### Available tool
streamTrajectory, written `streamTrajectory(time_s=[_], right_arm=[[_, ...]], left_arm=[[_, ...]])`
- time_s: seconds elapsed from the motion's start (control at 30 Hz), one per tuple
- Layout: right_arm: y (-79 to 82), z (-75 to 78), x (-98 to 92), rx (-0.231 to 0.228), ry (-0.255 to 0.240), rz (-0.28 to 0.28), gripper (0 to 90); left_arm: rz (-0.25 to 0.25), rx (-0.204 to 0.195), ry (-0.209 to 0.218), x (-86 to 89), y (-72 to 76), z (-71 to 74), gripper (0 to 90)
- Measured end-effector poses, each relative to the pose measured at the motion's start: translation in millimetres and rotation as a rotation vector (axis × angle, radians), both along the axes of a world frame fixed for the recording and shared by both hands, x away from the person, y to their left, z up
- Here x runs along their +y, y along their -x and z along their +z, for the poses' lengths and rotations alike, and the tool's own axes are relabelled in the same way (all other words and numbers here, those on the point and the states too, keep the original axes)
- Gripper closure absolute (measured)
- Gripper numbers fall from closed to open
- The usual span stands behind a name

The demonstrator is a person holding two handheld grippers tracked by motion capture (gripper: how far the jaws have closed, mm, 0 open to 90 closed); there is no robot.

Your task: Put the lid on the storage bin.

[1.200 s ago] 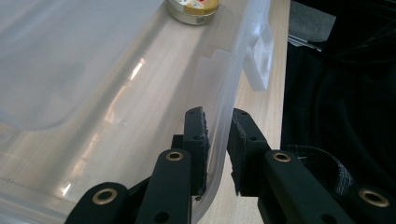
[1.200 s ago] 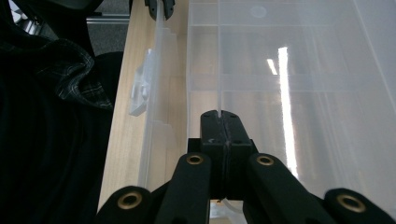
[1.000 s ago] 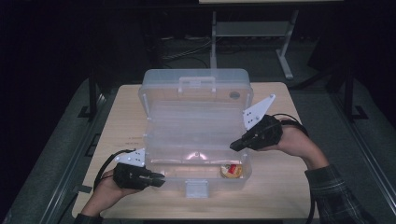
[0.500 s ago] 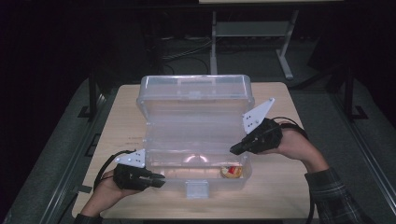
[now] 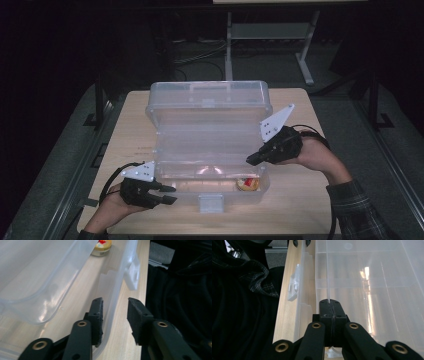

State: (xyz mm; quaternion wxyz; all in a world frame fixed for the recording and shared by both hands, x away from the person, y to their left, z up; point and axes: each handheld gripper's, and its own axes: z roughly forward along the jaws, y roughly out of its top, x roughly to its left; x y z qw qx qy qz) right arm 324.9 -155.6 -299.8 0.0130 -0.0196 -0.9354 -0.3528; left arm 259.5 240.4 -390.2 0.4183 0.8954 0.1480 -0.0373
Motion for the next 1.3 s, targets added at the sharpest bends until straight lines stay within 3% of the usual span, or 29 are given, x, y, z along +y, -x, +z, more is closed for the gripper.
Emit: streamTrajectory(time_s=[0.4, 0.53, 0.67, 0.83, 1.0, 1.2, 1.3], right_arm=[[0.0, 0.3, -0.2, 0.0, 0.002, 0.0, 89.8], [-0.2, 0.2, 0.3, 0.004, 0.001, 0.001, 89.8], [-0.5, 0.2, 0.5, 0.006, 0.003, 0.0, 89.8], [-0.6, 0.5, 0.6, 0.005, 0.006, 0.004, 89.8], [-0.7, 0.4, 1.1, 0.005, 0.009, 0.009, 89.7], [-0.1, 0.3, 1.0, 0.005, 0.012, 0.009, 89.7], [0.3, 0.1, 0.9, 0.002, 0.011, 0.009, 89.7]], left_arm=[[0.021, -0.012, 0.022, 13.2, 7.2, 14.3, 56.2], [0.039, -0.018, 0.079, 24.8, 8.7, 22.7, 56.5], [0.05, -0.032, 0.099, 34.5, 11.0, 30.7, 61.7], [0.053, -0.038, 0.141, 46.2, 10.5, 41.6, 76.0], [0.13, -0.072, 0.179, 57.5, 3.7, 57.4, 89.7], [0.199, -0.129, 0.182, 65.5, -8.8, 76.1, 89.8], [0.255, -0.135, 0.202, 66.5, -18.8, 83.6, 89.8]])
